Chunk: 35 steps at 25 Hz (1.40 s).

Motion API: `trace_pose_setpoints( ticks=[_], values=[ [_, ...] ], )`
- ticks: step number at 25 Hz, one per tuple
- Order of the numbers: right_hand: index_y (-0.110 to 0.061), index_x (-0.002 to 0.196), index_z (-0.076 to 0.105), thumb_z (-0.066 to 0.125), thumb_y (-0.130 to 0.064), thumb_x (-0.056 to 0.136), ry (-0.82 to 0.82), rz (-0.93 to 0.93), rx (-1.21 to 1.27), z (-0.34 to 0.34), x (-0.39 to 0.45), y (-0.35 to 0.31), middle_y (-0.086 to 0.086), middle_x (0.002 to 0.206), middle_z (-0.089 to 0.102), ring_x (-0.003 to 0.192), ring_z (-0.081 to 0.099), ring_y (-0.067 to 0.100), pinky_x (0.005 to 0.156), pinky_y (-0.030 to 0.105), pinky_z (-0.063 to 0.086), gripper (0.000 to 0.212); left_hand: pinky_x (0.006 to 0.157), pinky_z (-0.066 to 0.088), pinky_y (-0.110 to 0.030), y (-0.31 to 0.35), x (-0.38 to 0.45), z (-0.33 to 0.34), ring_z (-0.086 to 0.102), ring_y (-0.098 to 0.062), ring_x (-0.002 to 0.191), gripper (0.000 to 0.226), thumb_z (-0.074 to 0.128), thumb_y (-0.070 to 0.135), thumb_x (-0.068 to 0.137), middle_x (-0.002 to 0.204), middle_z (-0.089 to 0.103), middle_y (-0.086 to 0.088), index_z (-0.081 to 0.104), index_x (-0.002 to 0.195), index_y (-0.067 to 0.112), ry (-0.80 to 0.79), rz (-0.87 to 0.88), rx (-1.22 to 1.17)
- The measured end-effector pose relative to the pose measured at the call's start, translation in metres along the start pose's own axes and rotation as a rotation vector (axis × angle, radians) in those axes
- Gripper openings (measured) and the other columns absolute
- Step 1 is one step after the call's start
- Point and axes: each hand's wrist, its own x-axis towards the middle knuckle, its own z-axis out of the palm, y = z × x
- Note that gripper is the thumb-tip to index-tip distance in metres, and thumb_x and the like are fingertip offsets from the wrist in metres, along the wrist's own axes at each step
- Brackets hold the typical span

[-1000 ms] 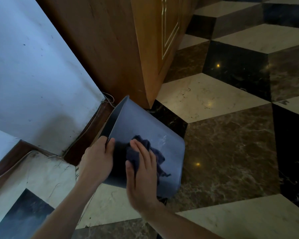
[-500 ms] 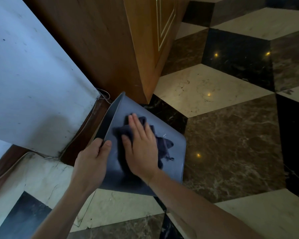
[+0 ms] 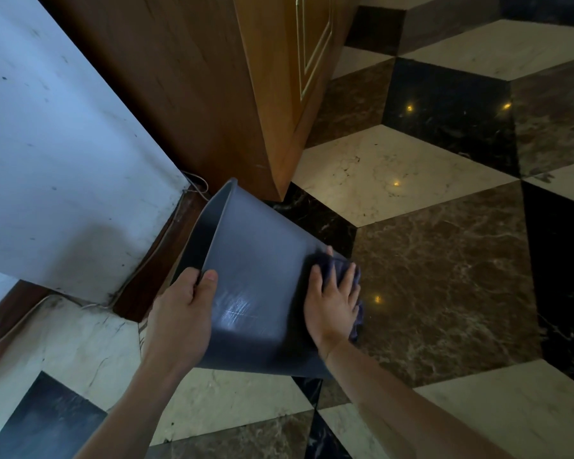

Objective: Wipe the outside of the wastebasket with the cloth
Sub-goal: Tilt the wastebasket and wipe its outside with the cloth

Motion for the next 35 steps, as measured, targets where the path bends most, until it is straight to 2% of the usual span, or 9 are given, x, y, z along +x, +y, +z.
trace_pose_setpoints(
  ticks=[5, 8, 12, 18, 22, 25, 28, 32, 35],
  values=[
    [-0.066, 0.145, -0.006, 0.0, -0.065, 0.097, -0.002, -0.439, -0.078, 0.026, -0.083, -0.018, -0.022, 0.165, -0.008, 0.153, -0.013, 0.012, 0.124, 0.04, -0.004, 0.048, 0.051, 0.033, -0.035, -0.007, 0.003, -0.002, 0.041, -0.02, 0.051, 0.041, 0.046, 0.034, 0.099, 0.054, 0.043, 0.002, 0.037, 0.061, 0.019, 0.009, -0.024, -0.041],
    [-0.054, 0.154, 0.002, 0.008, -0.059, 0.103, -0.058, -0.701, -0.092, 0.038, -0.102, -0.04, -0.022, 0.167, -0.001, 0.154, -0.01, 0.012, 0.122, 0.036, -0.007, 0.052, 0.059, 0.04, -0.039, -0.013, 0.004, 0.0, 0.052, -0.024, 0.06, 0.038, 0.048, 0.034, 0.098, 0.059, 0.054, 0.0, 0.045, 0.062, 0.021, -0.002, -0.06, -0.105],
    [-0.04, 0.158, 0.012, 0.022, -0.05, 0.106, -0.074, -0.923, -0.156, 0.034, -0.073, -0.047, -0.012, 0.168, 0.014, 0.155, 0.001, 0.015, 0.124, 0.043, 0.006, 0.054, 0.057, 0.039, -0.035, -0.023, 0.004, -0.001, 0.054, -0.009, 0.056, 0.034, 0.047, 0.036, 0.096, 0.06, 0.059, 0.005, 0.053, 0.063, 0.029, -0.004, -0.074, -0.178],
    [-0.045, 0.154, 0.023, 0.025, -0.055, 0.103, -0.034, -0.676, -0.194, 0.03, -0.004, -0.047, -0.015, 0.166, 0.017, 0.154, 0.005, 0.012, 0.124, 0.042, 0.003, 0.052, 0.05, 0.03, -0.031, -0.035, 0.006, -0.006, 0.046, -0.004, 0.047, 0.041, 0.047, 0.035, 0.1, 0.049, 0.052, 0.018, 0.043, 0.06, 0.025, -0.001, -0.129, -0.164],
    [-0.042, 0.154, 0.025, 0.023, -0.057, 0.103, 0.018, -0.511, -0.211, 0.009, 0.023, -0.009, -0.015, 0.166, 0.018, 0.154, 0.008, 0.012, 0.123, 0.046, 0.011, 0.054, 0.052, 0.031, -0.033, -0.033, 0.005, -0.004, 0.044, -0.018, 0.054, 0.039, 0.044, 0.036, 0.101, 0.051, 0.05, 0.014, 0.041, 0.065, 0.021, -0.003, -0.125, -0.153],
    [-0.042, 0.154, 0.026, 0.026, -0.055, 0.103, 0.003, -0.348, -0.143, -0.003, 0.026, 0.021, -0.016, 0.166, 0.016, 0.153, 0.012, 0.013, 0.121, 0.047, 0.019, 0.052, 0.071, 0.047, -0.042, -0.03, 0.005, -0.003, 0.061, -0.02, 0.082, 0.023, 0.038, 0.04, 0.101, 0.09, 0.065, 0.009, 0.056, 0.106, 0.028, -0.045, -0.1, -0.115],
    [-0.043, 0.154, 0.025, 0.029, -0.054, 0.103, -0.02, -0.247, -0.052, -0.008, 0.02, 0.036, -0.017, 0.166, 0.014, 0.148, 0.026, 0.024, 0.115, 0.044, 0.029, 0.052, 0.077, 0.047, -0.039, -0.028, 0.006, -0.002, 0.061, -0.011, 0.096, 0.032, 0.038, 0.038, 0.102, 0.111, 0.064, 0.012, 0.047, 0.132, 0.036, -0.068, -0.103, -0.199],
    [-0.041, 0.155, 0.022, 0.031, -0.057, 0.102, -0.01, -0.234, -0.086, -0.008, 0.016, 0.032, -0.015, 0.167, 0.014, 0.142, 0.033, 0.032, 0.111, 0.045, 0.034, 0.057, 0.056, 0.036, -0.031, -0.017, 0.012, -0.008, 0.056, -0.013, 0.07, 0.02, 0.036, 0.034, 0.099, 0.082, 0.061, 0.003, 0.053, 0.09, 0.028, -0.094, -0.196, -0.109],
    [-0.042, 0.155, 0.023, 0.031, -0.058, 0.101, 0.01, -0.233, -0.098, -0.009, 0.017, 0.035, -0.015, 0.166, 0.015, 0.14, 0.035, 0.033, 0.11, 0.047, 0.036, 0.057, 0.058, 0.037, -0.032, 0.005, 0.039, -0.015, 0.048, -0.01, 0.062, 0.035, 0.036, 0.052, 0.094, 0.07, 0.05, 0.006, 0.042, 0.068, 0.031, -0.161, -0.205, -0.076]
  ],
)
